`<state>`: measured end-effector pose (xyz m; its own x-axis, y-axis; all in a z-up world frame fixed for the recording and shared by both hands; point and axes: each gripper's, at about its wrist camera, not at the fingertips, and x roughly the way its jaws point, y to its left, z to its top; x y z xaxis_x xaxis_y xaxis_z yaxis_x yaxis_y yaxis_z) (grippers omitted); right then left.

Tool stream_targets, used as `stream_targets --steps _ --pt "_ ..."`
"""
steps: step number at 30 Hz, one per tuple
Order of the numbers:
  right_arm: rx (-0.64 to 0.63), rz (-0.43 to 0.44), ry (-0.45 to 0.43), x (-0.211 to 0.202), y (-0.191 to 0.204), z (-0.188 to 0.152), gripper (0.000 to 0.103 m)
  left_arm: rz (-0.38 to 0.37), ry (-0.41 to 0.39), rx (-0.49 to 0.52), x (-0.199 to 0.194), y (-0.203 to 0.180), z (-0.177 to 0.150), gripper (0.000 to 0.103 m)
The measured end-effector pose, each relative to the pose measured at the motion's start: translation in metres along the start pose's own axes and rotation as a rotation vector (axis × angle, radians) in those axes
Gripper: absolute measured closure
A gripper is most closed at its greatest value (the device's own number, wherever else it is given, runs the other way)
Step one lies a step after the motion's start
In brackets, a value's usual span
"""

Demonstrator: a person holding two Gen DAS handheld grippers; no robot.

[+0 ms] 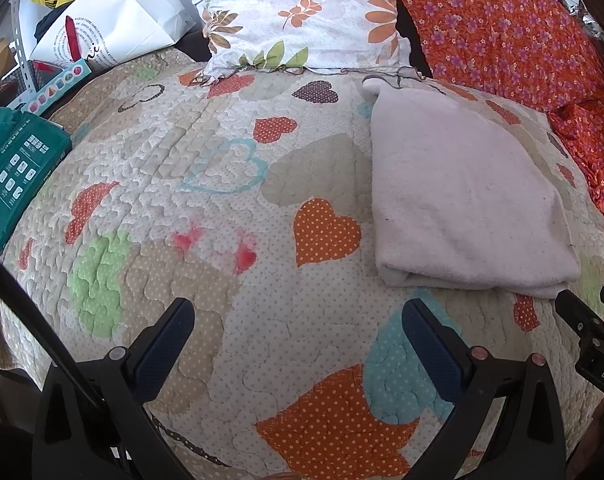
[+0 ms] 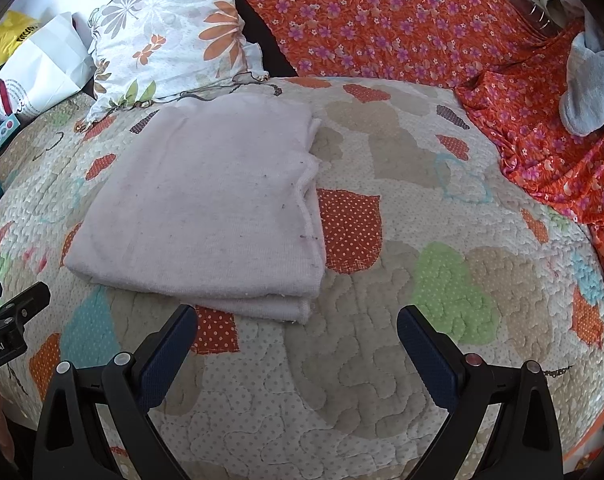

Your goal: Fold small clothes

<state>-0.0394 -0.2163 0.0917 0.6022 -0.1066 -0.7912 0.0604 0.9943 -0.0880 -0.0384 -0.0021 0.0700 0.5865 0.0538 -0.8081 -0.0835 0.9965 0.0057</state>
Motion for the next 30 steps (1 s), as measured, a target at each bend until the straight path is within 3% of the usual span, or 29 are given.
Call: stream_targets --steps 19,27,30 --pt "0.009 -0.002 0.022 0.004 -0.001 0.000 0.002 0.012 -0.024 0.006 -0.005 0.003 0.001 0.000" --pt "0.089 0.045 -0.037 -0.010 -0.019 0.017 0.002 0.021 0.026 -0.009 -0.018 -0.004 -0.008 0.000" --pt "0.155 0.088 -0.009 -0.002 -0.032 0.024 0.002 0.025 0.022 -0.027 -0.030 -0.011 -0.010 0.000"
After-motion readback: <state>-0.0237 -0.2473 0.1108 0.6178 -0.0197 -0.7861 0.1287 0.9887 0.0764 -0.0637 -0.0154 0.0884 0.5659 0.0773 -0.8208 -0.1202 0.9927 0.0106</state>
